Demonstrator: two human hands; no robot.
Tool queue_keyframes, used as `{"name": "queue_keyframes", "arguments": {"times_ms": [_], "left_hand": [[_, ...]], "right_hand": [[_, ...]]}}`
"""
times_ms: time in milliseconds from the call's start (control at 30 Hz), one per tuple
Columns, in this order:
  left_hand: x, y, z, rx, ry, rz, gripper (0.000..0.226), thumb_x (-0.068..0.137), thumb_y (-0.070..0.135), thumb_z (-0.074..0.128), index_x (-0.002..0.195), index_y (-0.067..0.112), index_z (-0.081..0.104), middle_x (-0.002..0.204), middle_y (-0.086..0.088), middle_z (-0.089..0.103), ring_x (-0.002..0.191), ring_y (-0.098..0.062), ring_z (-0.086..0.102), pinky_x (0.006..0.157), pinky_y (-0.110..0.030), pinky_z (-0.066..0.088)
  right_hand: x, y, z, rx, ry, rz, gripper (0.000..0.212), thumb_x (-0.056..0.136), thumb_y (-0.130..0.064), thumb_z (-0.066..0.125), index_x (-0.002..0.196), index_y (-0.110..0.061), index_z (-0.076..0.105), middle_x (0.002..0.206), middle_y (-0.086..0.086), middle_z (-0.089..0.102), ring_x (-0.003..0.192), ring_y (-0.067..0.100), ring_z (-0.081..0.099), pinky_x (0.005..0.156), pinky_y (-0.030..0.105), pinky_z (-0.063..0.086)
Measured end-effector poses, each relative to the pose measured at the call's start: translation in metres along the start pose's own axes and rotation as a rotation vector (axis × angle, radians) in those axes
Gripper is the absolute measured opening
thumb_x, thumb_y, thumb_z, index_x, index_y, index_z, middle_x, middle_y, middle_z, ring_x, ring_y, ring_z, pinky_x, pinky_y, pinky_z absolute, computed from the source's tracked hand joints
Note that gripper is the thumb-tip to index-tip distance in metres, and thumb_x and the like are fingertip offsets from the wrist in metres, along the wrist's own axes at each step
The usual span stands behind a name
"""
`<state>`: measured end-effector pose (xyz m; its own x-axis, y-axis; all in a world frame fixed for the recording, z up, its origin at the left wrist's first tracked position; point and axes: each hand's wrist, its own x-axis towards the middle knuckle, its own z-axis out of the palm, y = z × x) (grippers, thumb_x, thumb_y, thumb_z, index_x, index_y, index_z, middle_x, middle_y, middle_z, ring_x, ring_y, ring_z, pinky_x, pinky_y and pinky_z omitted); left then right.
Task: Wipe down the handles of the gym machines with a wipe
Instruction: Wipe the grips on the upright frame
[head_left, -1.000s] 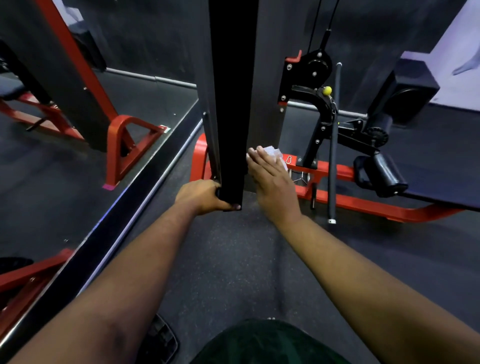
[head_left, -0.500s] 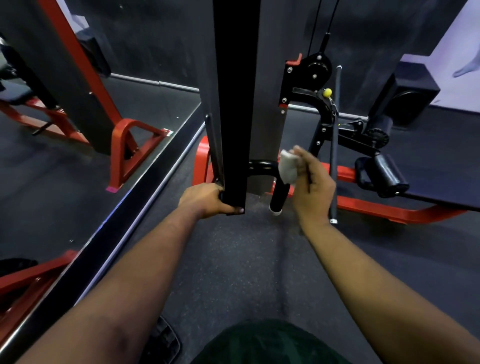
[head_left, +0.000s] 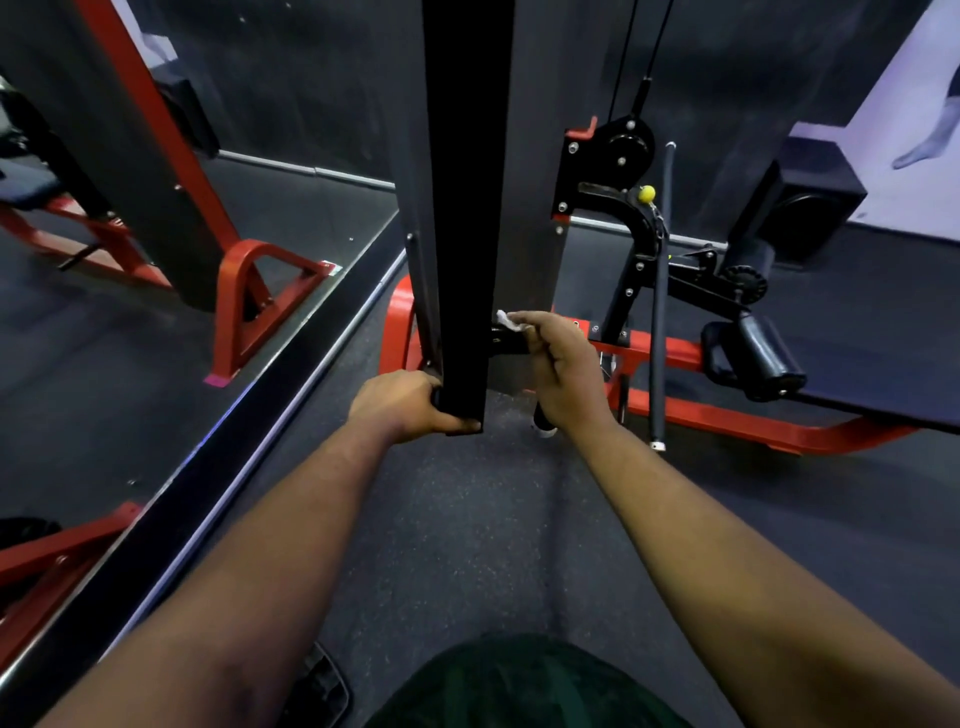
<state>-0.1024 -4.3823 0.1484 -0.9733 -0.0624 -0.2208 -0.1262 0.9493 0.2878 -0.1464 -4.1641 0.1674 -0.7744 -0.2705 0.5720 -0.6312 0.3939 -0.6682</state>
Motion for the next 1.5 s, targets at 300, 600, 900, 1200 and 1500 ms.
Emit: {"name": "queue_keyframes", "arguments": {"times_ms": [300,600,900,1200,1500], "left_hand": [[0.001,-0.002,0.001,0.063,-0.011,0.043,0.062,0.057,0.095,0.064,0.088,0.041,0.061,0.080,0.018,0.061,0.081,-0.011,0.058,0.068,-0.031,0.043],[0.006,-0.013,0.002,0.135,-0.065,0.138,0.053,0.065,0.062,0.086,0.101,0.030,0.064,0.098,0.010,0.070,0.093,-0.018,0.066,0.074,-0.033,0.051],[0.004,-0.007,-0.002,0.160,-0.087,0.144,0.030,0.072,0.032,0.081,0.086,0.028,0.055,0.084,0.009,0.060,0.089,-0.021,0.066,0.066,-0.030,0.043],[-0.001,-0.008,-0.001,0.150,-0.051,0.117,0.021,0.073,0.031,0.073,0.076,0.026,0.053,0.072,0.009,0.055,0.079,-0.019,0.061,0.063,-0.030,0.041],[-0.004,-0.006,0.003,0.141,-0.035,0.123,0.026,0.075,0.039,0.072,0.070,0.030,0.049,0.074,0.009,0.056,0.079,-0.020,0.061,0.066,-0.032,0.048]], "right_hand": [[-0.012,0.017,-0.013,0.431,-0.005,0.659,0.038,0.111,-0.034,0.036,0.103,-0.021,0.070,0.095,-0.013,0.071,0.090,-0.012,0.063,0.087,0.010,0.043],[0.006,0.011,-0.017,0.477,-0.106,0.854,0.078,0.099,-0.072,0.027,0.117,-0.011,0.071,0.110,0.003,0.072,0.105,0.014,0.066,0.107,0.033,0.045],[-0.008,0.016,-0.002,0.252,0.033,0.406,0.044,0.109,-0.041,0.034,0.092,-0.021,0.069,0.087,-0.005,0.069,0.083,-0.001,0.064,0.077,0.019,0.046],[0.023,-0.012,-0.010,0.093,-0.220,0.281,0.042,0.108,-0.039,0.038,0.098,-0.023,0.075,0.086,-0.014,0.068,0.078,-0.001,0.060,0.072,0.017,0.043],[-0.007,0.027,-0.017,0.450,-0.057,0.650,0.039,0.106,-0.036,0.042,0.099,-0.019,0.076,0.091,-0.002,0.077,0.085,0.010,0.069,0.078,0.022,0.051]]}}
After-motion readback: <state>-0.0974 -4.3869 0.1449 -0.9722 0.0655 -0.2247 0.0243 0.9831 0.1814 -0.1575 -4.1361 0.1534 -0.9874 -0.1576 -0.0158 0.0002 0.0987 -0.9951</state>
